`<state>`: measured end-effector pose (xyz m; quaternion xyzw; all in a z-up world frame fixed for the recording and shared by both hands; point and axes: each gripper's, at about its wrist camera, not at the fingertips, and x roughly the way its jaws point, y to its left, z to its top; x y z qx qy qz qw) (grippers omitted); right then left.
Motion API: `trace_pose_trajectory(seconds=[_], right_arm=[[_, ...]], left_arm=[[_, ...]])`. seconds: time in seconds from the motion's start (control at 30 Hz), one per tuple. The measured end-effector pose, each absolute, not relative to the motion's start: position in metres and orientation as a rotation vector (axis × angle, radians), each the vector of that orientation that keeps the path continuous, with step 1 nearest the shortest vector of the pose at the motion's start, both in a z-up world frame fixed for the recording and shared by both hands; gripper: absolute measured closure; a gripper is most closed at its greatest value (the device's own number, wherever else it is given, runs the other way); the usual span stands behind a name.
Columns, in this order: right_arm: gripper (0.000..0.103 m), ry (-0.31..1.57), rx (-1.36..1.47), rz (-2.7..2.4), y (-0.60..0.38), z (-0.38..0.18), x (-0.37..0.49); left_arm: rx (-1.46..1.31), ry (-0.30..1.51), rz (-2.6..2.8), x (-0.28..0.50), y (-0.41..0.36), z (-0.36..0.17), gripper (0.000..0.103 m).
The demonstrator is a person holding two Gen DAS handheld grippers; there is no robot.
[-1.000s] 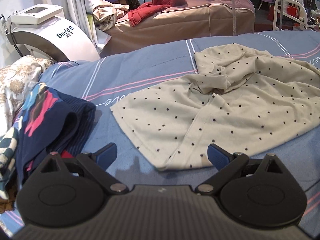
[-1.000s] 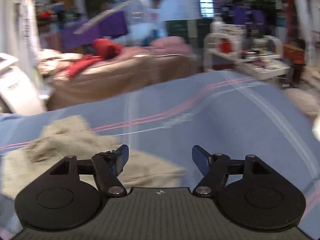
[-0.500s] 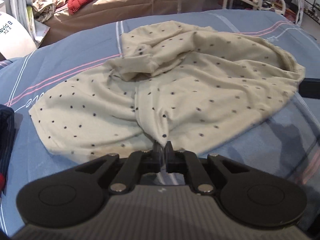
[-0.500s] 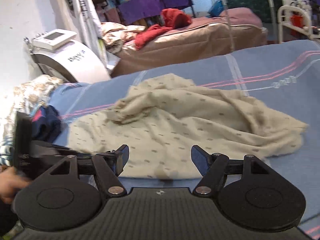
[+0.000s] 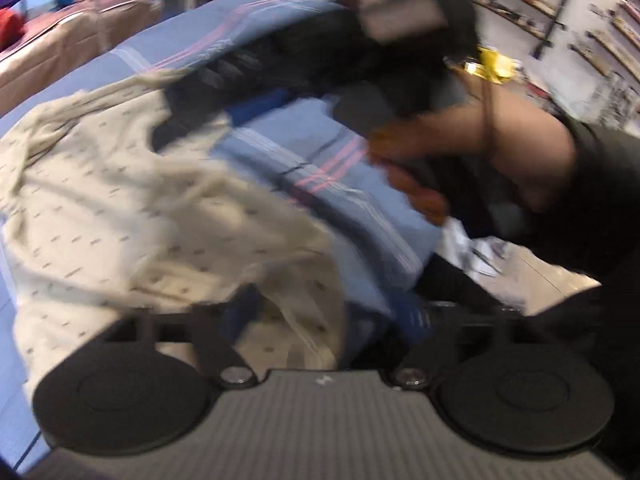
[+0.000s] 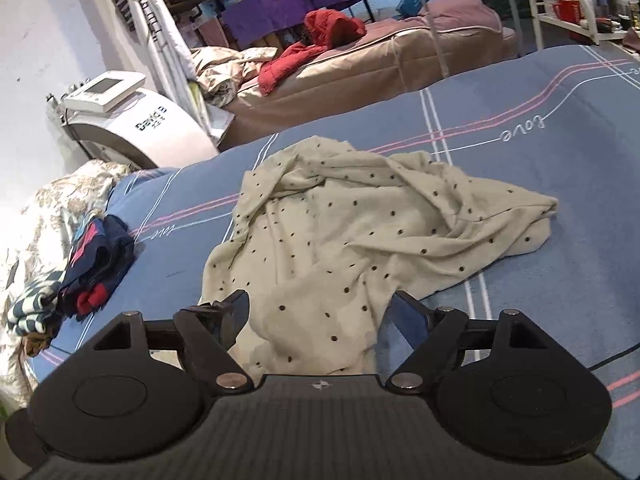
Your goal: Fold small clothes
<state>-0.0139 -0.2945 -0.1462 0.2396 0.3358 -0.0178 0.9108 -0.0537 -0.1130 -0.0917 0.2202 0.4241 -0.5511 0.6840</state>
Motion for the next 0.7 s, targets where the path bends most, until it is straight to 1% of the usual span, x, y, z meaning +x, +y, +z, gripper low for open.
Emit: trace_pose_trajectory(seconds=[0.07,0.13,0.23,0.27,0.3,0.33,0.37,0.4,0.43,0.47,0.5,0.57,0.7], right_arm=[[0.0,0.733,0.427,-0.033,-0.279,-0.151,-0.008],[0.0,0.768,0.345,-0.037,-0.262,-0.158,-0.001],[0.0,0.807,0.225,-0.066,-0.243,-0.171,0.009],[0.0,0.81,0.203,-0.064,-0.239,-0.174,0.01],[0.013,0.807,0.189,-0.057,-0.238,-0.176,0.01],[0.074,0.8,0.171,-0.056,-0.238,-0.176,0.008],[0.092,0.794,0.158,-0.063,-0.239,-0.175,0.005],[0.092,0.78,0.155,-0.067,-0.243,-0.173,0.0],[0.094,0.765,0.163,-0.083,-0.251,-0.169,-0.008],[0.095,0.76,0.171,-0.104,-0.259,-0.166,-0.016],[0.095,0.762,0.177,-0.138,-0.268,-0.164,-0.026],[0.096,0.793,0.186,-0.232,-0.289,-0.165,-0.05],[0.097,0.934,0.264,-0.389,-0.332,-0.188,-0.106]], left_arm=[[0.456,0.926,-1.143,-0.031,-0.095,-0.086,0.005],[0.444,0.884,-0.986,-0.004,-0.074,-0.085,0.001],[0.501,0.794,-0.65,0.038,-0.051,-0.099,0.001],[0.533,0.776,-0.563,0.049,-0.046,-0.107,0.003],[0.562,0.782,-0.514,0.06,-0.043,-0.118,0.006],[0.583,0.832,-0.488,0.072,-0.042,-0.132,0.021],[0.585,0.899,-0.487,0.081,-0.043,-0.145,0.044],[0.57,0.966,-0.509,0.088,-0.04,-0.158,0.055],[0.533,0.971,-0.534,0.087,-0.039,-0.162,0.076],[0.498,0.973,-0.554,0.084,-0.039,-0.163,0.102],[0.487,0.988,-0.574,0.075,-0.043,-0.161,0.101],[0.552,0.96,-0.593,0.056,-0.048,-0.155,0.101],[0.616,1.008,-0.633,0.024,-0.041,-0.149,0.101]])
